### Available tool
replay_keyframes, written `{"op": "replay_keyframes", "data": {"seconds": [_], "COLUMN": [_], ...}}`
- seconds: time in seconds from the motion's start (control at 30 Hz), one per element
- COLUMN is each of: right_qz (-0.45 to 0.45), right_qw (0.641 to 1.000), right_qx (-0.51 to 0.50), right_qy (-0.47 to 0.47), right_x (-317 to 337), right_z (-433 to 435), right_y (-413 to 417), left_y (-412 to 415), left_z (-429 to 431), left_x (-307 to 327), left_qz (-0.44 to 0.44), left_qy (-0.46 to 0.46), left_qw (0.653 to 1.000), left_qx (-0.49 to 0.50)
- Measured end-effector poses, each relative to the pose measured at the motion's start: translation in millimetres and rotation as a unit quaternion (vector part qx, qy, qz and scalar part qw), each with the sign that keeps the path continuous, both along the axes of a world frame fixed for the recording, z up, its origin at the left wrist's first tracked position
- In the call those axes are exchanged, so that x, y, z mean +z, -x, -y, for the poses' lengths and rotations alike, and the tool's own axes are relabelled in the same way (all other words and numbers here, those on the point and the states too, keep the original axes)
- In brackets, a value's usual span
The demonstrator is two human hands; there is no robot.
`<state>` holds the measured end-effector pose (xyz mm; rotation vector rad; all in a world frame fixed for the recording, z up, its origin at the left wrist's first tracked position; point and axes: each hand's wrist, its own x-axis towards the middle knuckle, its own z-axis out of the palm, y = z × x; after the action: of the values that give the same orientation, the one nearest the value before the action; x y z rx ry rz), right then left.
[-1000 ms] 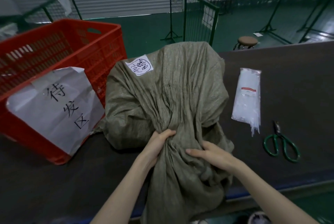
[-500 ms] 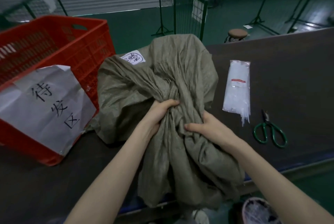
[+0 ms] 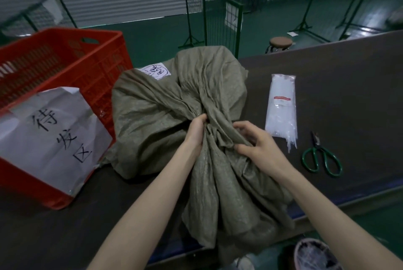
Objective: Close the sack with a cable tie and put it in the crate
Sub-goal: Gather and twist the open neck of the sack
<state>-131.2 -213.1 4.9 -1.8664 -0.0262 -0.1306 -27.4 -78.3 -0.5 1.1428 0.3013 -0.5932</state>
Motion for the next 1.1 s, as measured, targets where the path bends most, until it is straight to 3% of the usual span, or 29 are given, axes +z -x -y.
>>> {"op": "replay_keyframes", "data": {"seconds": [0.2,0.4,0.5,0.67,0.93,1.1], "right_qz": [-0.027,-0.097,-0.109,-0.112,-0.098,-0.070], "right_qw": [0.998,0.990,0.987,0.982,0.984,0.993], "right_qx": [0.048,0.102,0.119,0.152,0.149,0.082], "right_qy": [0.028,0.002,-0.005,-0.011,-0.005,-0.044], "right_x": [1,8,7,-2,-30,-34], "right_z": [-13,-28,-30,-29,-23,-20], "right_y": [-1,-8,-9,-4,2,3], "left_y": [10,15,21,16,9,7], "left_z": [1,-9,-16,-27,-16,-12], "left_x": [-1,-11,-15,-17,-23,-28], "left_qz": [-0.005,0.039,0.042,0.018,0.080,0.072], "left_qy": [0.059,0.195,0.221,0.098,-0.076,-0.053], "left_qw": [0.995,0.979,0.970,0.976,0.993,0.996], "left_qx": [-0.085,-0.053,-0.091,-0.192,-0.033,0.026]}}
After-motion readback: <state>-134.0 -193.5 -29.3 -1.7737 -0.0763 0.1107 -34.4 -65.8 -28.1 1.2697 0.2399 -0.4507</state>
